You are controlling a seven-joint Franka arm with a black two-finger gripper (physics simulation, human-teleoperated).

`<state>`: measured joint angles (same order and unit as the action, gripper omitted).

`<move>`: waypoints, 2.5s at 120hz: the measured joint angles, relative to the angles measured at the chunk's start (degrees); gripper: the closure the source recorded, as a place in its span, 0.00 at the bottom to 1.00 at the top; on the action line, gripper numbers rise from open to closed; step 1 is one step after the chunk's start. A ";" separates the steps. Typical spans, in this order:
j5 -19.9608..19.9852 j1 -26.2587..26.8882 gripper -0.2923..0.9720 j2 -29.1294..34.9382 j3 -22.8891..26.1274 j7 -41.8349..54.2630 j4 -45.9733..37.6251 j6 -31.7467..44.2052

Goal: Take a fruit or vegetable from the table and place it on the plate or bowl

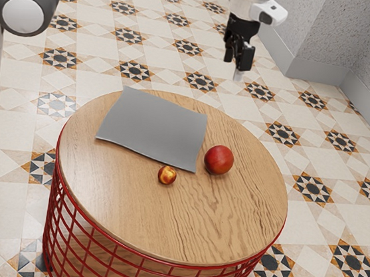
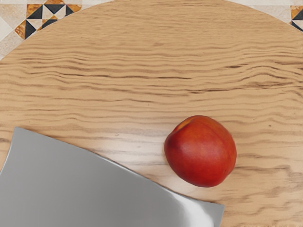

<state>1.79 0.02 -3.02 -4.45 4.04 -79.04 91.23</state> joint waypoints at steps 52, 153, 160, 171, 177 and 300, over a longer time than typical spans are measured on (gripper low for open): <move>-0.34 0.90 0.23 -0.37 -0.12 1.65 -0.60 -1.26; -2.24 9.60 0.23 18.25 -7.30 2.67 -44.16 20.39; -2.21 10.76 0.23 18.01 -7.32 2.72 -44.13 21.40; -1.98 12.21 0.23 18.12 -7.41 2.77 -45.39 22.81; -1.89 12.47 0.23 18.67 -7.47 2.80 -47.27 23.84; -0.68 21.17 0.23 16.66 -7.61 2.88 -54.78 33.72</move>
<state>1.11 21.19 13.64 -12.05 6.92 -133.81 124.95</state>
